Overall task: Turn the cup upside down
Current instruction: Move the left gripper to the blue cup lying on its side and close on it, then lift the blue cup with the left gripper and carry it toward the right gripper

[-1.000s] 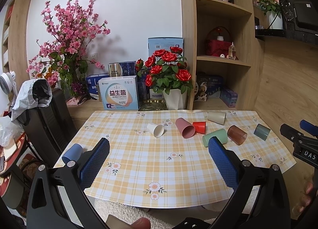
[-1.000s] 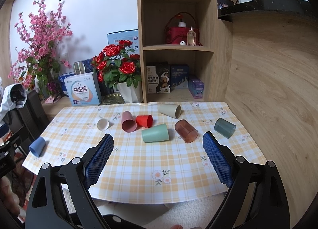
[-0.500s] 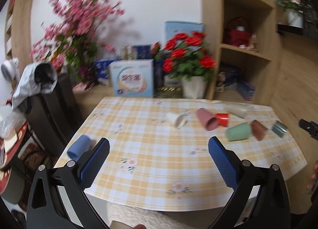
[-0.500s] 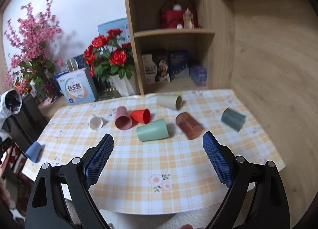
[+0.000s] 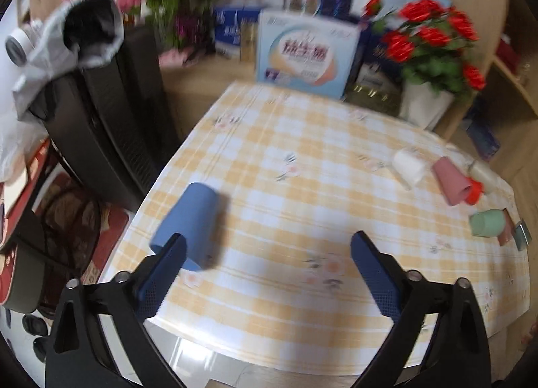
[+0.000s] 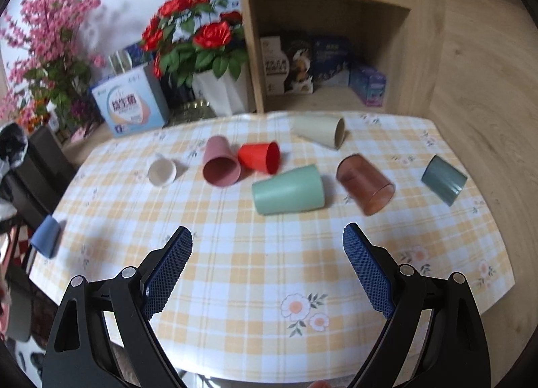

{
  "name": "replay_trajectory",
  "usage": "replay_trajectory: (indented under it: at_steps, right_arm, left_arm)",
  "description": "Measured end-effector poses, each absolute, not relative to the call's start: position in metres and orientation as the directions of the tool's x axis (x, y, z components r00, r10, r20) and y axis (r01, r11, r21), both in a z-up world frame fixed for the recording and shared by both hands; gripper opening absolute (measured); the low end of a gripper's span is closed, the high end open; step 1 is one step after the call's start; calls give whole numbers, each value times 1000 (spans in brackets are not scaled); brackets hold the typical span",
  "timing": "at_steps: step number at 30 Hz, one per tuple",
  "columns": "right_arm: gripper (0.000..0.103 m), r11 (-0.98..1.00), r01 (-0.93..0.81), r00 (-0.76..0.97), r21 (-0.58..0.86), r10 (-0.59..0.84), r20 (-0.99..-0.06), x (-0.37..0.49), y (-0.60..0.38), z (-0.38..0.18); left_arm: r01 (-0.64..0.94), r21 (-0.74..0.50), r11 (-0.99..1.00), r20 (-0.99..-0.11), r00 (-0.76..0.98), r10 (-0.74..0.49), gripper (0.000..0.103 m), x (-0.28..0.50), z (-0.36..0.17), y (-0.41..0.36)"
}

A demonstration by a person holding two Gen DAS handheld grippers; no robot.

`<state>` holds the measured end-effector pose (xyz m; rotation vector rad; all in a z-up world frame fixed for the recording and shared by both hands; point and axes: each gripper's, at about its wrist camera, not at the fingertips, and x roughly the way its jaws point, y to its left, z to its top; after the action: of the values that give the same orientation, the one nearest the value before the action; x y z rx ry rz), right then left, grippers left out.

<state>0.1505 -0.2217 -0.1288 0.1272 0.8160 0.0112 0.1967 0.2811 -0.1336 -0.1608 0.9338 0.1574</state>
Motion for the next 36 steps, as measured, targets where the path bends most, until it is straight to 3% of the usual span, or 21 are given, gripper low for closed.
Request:
replay_trajectory:
  at_steps: [5,12,31,32,34,36]
  right_arm:
    - [88,991,55,657,119,53,-752,156,-227,-139]
    - [88,991,69,627,114,46,-778,166,-225,-150]
    - [88,992,77,573,98,36,-819,182,-220,-169]
    - [88,993,75,572,97,37,-819,183,-219,-170]
    - [88,992,76,570,101,40,-821,183,-220,-171]
    - [88,992,82,567,101,37,-823,183,-221,-172]
  left_arm:
    - [-184,-29,983,-883,465,60,87,230,-161,338]
    - [-149,-4,989,-931,360,50,88,256,-193,355]
    - [-219,103,970,-972,184,145,88,285,-255,367]
    - [-224,102,969,-972,184,145,87,286,-255,368]
    - [-240,97,966,-973,182,143,69,287,-256,369]
    - [-241,100,965,-974,176,145,68,288,-257,368]
